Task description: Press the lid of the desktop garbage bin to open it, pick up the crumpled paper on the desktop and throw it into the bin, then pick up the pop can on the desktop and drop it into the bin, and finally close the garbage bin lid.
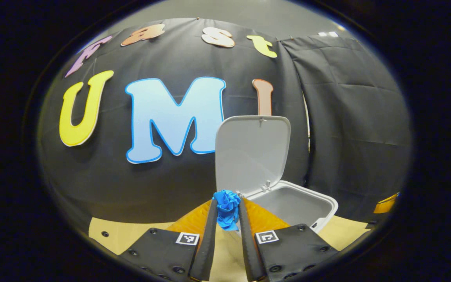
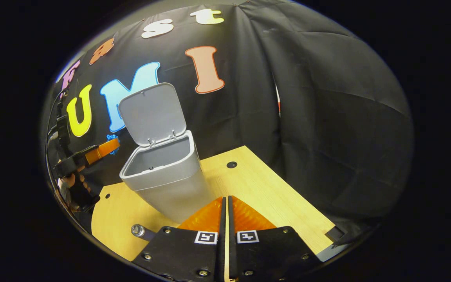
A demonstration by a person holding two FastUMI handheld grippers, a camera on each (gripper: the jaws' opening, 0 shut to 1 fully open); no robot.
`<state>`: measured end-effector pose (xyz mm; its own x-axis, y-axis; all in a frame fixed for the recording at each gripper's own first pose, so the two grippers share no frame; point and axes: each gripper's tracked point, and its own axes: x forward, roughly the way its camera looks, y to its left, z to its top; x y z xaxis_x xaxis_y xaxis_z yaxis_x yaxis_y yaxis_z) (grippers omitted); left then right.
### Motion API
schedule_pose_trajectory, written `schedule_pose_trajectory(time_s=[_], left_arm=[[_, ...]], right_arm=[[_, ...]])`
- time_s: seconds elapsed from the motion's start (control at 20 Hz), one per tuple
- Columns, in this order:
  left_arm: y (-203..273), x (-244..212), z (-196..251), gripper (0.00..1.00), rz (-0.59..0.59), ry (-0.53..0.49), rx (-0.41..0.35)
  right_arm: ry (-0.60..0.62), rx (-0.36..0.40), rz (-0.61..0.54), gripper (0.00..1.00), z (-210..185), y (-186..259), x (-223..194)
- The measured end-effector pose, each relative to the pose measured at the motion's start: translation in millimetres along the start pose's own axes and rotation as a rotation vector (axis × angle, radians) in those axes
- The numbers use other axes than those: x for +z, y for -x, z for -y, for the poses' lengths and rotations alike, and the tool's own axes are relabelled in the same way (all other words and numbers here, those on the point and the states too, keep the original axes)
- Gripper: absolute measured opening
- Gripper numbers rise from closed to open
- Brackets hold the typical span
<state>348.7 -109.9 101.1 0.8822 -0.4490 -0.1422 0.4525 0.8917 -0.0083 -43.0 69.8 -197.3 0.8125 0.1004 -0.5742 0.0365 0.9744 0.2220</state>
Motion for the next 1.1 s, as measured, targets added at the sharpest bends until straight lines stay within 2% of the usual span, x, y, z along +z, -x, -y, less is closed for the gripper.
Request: schedule_pose_trajectory(time_s=[0.3,0.45,0.5,0.7,0.75,0.9,1.1], left_arm=[[-5,-2,30,0.39,-0.004,0.037,-0.081],[-3,0,39,0.55,0.000,0.052,-0.118],[-3,1,40,0.55,0.004,0.055,-0.120],[-2,2,39,0.90,0.007,0.050,-0.117],[0,2,37,0.93,0.009,0.049,-0.114],[1,1,30,0.90,0.007,0.043,-0.098],[7,1,17,0.92,0.007,0.038,-0.068]], right_arm=[[-0.012,-0.013,-0.001,0.04,5,-1,-3],[-0.013,-0.011,-0.005,0.04,4,-3,-5],[-0.014,-0.009,-0.006,0.04,4,-3,-5],[-0.008,0.000,-0.010,0.04,1,-5,-7],[-0.006,0.002,-0.012,0.04,0,-6,-7],[-0.006,0.011,-0.015,0.04,-4,-8,-8],[0.000,0.033,-0.025,0.04,-15,-12,-12]])
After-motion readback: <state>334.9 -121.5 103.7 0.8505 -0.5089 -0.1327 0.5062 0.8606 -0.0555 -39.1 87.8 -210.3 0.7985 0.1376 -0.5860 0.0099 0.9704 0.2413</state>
